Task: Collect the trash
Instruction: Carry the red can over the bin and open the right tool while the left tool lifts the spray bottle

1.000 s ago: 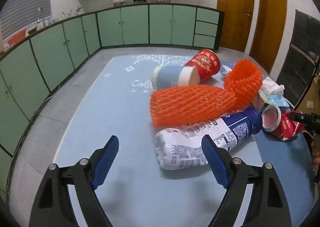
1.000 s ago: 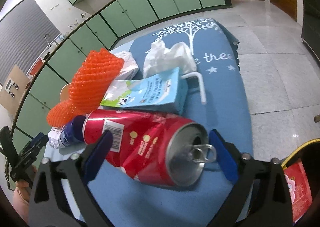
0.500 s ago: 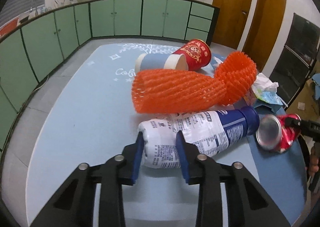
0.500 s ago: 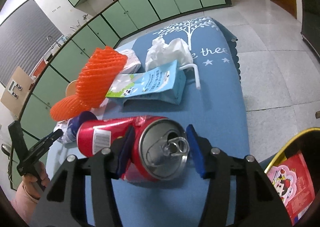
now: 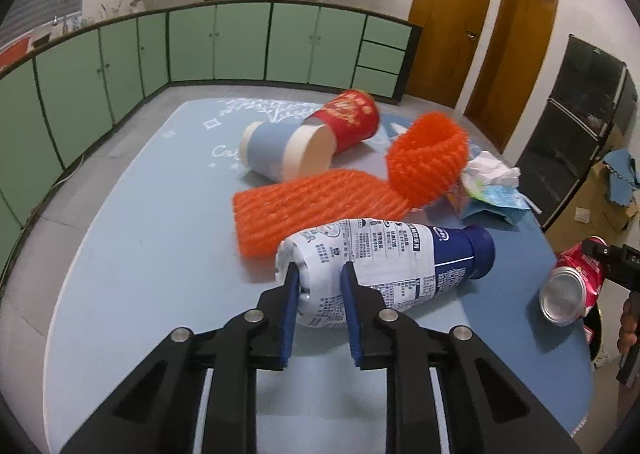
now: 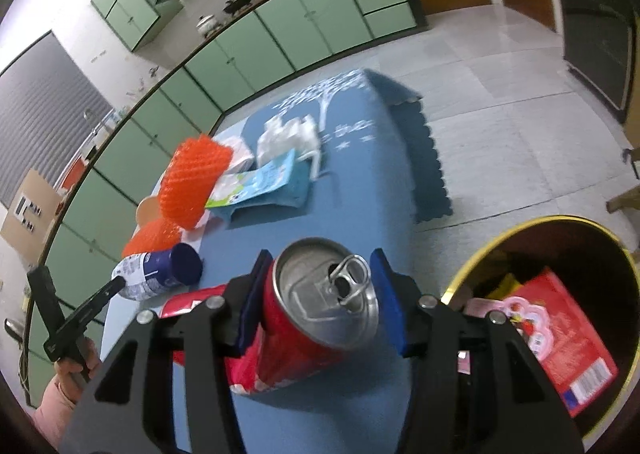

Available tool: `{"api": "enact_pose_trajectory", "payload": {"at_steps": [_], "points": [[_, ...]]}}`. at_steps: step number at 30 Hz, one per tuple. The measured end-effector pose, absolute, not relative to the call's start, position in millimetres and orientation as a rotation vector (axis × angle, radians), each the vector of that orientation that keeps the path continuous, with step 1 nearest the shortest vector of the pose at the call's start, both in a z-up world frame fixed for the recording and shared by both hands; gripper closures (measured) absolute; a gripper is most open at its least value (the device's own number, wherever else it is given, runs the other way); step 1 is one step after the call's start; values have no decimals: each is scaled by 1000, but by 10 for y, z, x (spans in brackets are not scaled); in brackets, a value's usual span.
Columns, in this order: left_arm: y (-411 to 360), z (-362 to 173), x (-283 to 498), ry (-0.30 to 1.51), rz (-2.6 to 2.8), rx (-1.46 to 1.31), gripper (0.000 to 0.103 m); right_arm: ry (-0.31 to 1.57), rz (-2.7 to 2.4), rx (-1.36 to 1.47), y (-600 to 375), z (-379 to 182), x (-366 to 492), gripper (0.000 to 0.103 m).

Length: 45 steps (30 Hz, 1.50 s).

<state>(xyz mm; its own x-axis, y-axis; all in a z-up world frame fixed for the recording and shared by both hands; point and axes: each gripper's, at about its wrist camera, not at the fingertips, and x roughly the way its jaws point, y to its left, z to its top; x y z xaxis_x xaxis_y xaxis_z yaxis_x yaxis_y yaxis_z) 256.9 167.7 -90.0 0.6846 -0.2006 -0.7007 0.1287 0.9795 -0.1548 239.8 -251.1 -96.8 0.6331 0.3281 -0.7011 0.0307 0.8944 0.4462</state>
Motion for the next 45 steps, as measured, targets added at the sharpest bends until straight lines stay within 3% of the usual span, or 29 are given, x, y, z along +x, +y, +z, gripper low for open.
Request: {"api": "enact_pose_trajectory", "payload": {"at_steps": [10, 26, 27, 32, 45], "points": [[1481, -696, 2477, 760, -265, -91, 85, 858, 139, 458, -2723, -950, 2202, 55], [1393, -951, 2171, 914, -340, -30, 85, 832, 1, 523, -3201, -938, 1821, 55], [1404, -923, 2163, 907, -337, -19, 84, 833, 2, 521, -3196, -942, 1814, 55], [1402, -665, 2271, 830, -315, 62, 54, 833, 15, 530, -3156, -964, 1806, 55], [699, -850, 2468, 828, -463, 324, 48, 843, 20, 545, -3148, -1005, 1833, 55]]}}
